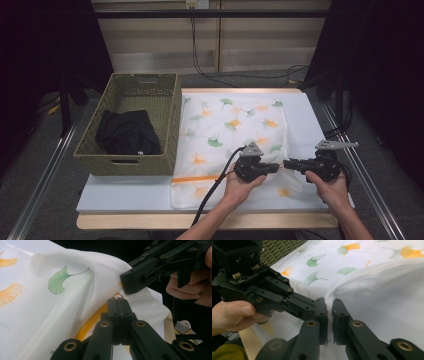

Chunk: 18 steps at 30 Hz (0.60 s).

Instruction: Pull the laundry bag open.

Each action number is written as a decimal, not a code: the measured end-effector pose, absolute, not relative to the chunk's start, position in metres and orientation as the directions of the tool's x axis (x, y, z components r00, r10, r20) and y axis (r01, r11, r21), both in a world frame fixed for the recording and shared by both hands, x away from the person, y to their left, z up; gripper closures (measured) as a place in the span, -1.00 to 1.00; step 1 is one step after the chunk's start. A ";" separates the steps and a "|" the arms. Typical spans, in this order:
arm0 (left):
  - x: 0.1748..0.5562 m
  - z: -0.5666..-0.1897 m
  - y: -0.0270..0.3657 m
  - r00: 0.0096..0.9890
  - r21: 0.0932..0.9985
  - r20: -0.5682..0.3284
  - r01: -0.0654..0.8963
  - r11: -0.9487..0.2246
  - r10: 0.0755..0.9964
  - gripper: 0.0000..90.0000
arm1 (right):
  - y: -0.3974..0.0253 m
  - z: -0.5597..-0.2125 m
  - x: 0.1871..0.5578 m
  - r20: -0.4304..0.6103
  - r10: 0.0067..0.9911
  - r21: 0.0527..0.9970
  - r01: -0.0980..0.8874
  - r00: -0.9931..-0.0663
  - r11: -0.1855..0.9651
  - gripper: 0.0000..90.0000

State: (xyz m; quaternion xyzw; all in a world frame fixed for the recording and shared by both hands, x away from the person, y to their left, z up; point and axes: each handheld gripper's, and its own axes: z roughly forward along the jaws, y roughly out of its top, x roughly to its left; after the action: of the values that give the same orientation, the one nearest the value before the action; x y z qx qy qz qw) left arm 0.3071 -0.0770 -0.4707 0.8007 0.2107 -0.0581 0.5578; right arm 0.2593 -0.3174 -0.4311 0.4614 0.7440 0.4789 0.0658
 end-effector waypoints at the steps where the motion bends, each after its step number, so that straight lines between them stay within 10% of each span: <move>1: 0.307 -0.471 -0.077 0.908 0.871 -0.317 0.393 -0.294 0.276 1.00 | -0.317 -0.431 0.259 0.344 0.749 0.773 0.623 -0.566 0.116 0.89; 18: 0.309 -0.471 -0.071 0.912 0.871 -0.305 0.383 -0.306 0.273 1.00 | -0.322 -0.430 0.259 0.344 0.751 0.780 0.617 -0.564 0.105 0.90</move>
State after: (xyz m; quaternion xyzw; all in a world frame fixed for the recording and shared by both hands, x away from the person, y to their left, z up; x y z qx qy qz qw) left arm 0.3087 -0.0709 -0.4708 0.8067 0.2034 -0.0497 0.5526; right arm 0.2588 -0.3221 -0.4299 0.4620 0.7402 0.4836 0.0694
